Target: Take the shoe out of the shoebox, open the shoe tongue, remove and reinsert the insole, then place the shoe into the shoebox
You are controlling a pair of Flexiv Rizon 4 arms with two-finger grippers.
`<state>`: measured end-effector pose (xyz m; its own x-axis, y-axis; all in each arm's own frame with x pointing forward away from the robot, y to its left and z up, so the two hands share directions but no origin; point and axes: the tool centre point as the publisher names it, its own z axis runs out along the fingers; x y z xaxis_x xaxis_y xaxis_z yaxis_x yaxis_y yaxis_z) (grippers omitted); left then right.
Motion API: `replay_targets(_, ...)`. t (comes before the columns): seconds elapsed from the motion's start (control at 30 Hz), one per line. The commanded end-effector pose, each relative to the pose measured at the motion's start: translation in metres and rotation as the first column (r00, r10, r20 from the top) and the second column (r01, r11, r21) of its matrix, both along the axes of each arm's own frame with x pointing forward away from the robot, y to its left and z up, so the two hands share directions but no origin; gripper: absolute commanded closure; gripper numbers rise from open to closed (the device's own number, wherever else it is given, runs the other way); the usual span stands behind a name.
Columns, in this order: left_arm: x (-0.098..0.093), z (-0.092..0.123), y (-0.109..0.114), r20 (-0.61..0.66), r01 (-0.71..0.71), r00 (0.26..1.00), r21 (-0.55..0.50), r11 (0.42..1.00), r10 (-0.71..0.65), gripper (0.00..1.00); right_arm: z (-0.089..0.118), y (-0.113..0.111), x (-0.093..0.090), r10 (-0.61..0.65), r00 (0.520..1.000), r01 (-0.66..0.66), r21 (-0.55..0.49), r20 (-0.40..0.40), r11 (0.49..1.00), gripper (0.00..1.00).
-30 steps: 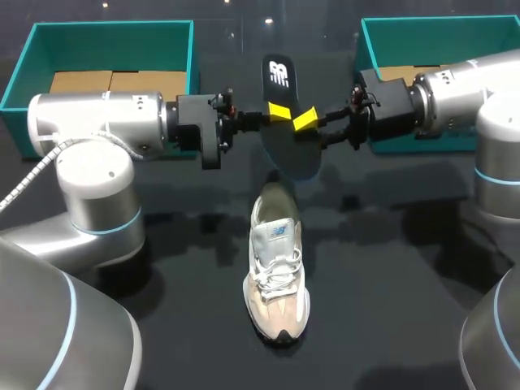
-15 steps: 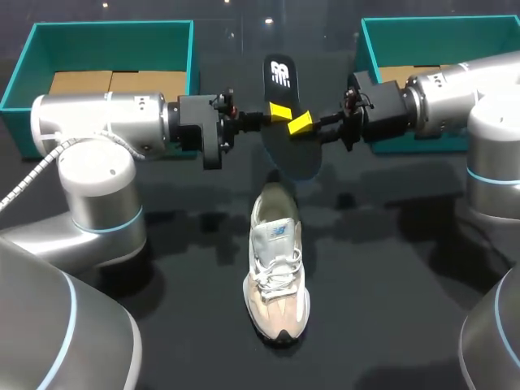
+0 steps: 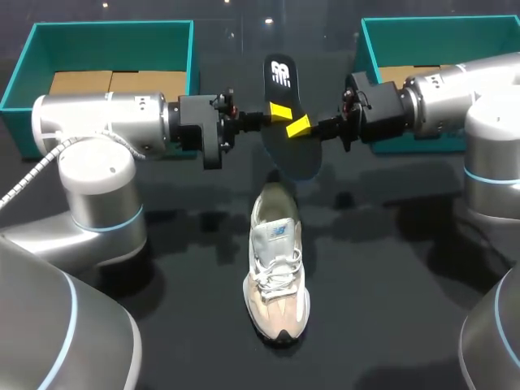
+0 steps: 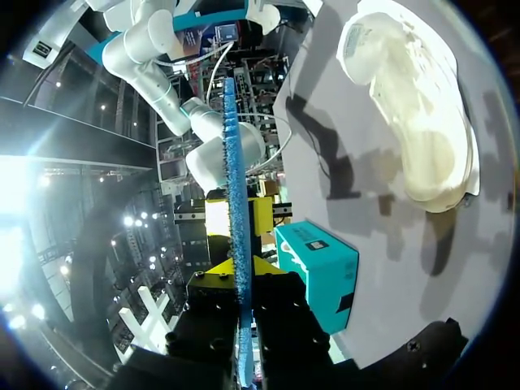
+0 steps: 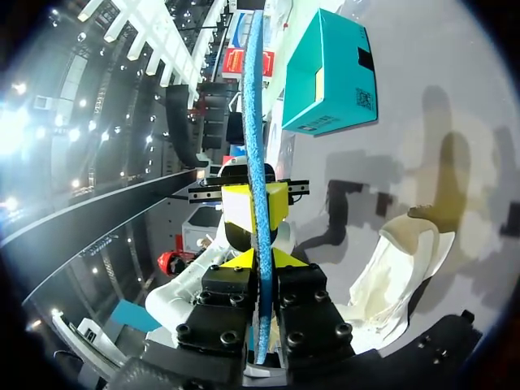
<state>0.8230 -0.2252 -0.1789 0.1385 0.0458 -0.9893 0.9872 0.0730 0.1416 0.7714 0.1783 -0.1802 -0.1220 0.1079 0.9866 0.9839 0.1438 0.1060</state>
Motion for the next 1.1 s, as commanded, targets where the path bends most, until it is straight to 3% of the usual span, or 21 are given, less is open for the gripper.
replay_targets(0.03, 0.001, -0.001, -0.001, 0.002, 0.003, 1.000, 0.000, 1.000, -0.003, 1.00, 0.000, 0.002, 0.000, -0.001, 1.000, 0.001, -0.002, -0.001, 1.000, 0.93)
replay_targets(0.1, 0.000, -0.001, -0.001, 0.001, 0.004, 1.000, -0.001, 1.000, -0.004, 1.00, 0.000, 0.002, 0.000, -0.001, 1.000, 0.001, -0.001, -0.001, 1.000, 1.00)
replay_targets(0.27, 0.000, -0.002, -0.001, 0.002, 0.001, 1.000, 0.005, 1.000, -0.001, 1.00, 0.000, 0.002, 0.000, 0.000, 1.000, 0.000, -0.001, 0.002, 1.000, 1.00)
replay_targets(0.3, 0.000, -0.002, -0.001, 0.002, -0.002, 1.000, 0.009, 1.000, 0.002, 0.91, 0.000, 0.002, 0.000, 0.000, 1.000, 0.000, -0.001, 0.003, 1.000, 1.00)
replay_targets(0.33, 0.000, -0.003, -0.001, -0.004, -0.005, 1.000, 0.011, 1.000, 0.005, 0.11, 0.000, 0.002, 0.000, -0.001, 1.000, 0.001, -0.002, 0.006, 1.000, 1.00)
replay_targets(0.37, 0.000, -0.003, 0.000, -0.004, -0.005, 1.000, 0.010, 1.000, 0.005, 0.00, 0.000, 0.002, 0.000, -0.001, 1.000, 0.001, -0.002, 0.007, 1.000, 1.00)
replay_targets(0.53, -0.008, 0.000, 0.017, -0.038, -0.020, 0.999, 0.027, 0.999, 0.021, 0.00, -0.001, -0.003, -0.001, -0.014, 1.000, 0.014, 0.003, 0.015, 1.000, 1.00)
replay_targets(0.7, -0.017, 0.003, 0.047, -0.096, -0.048, 0.994, 0.087, 0.995, 0.056, 0.00, -0.003, -0.011, 0.000, -0.030, 0.999, 0.030, 0.005, 0.028, 1.000, 1.00)
replay_targets(0.8, -0.024, 0.004, 0.064, -0.149, -0.066, 0.985, 0.148, 0.987, 0.088, 0.00, -0.002, -0.013, 0.000, -0.044, 0.998, 0.044, -0.005, 0.038, 0.999, 1.00)
replay_targets(0.9, -0.033, 0.002, 0.081, -0.193, -0.065, 0.974, 0.280, 0.958, 0.123, 0.00, -0.002, -0.013, 0.000, -0.054, 0.997, 0.056, -0.023, 0.058, 0.998, 1.00)
replay_targets(1.1, -0.033, 0.002, 0.081, -0.193, -0.065, 0.974, 0.280, 0.958, 0.123, 0.00, -0.007, -0.008, 0.003, -0.005, 0.998, 0.010, -0.068, 0.065, 0.998, 1.00)
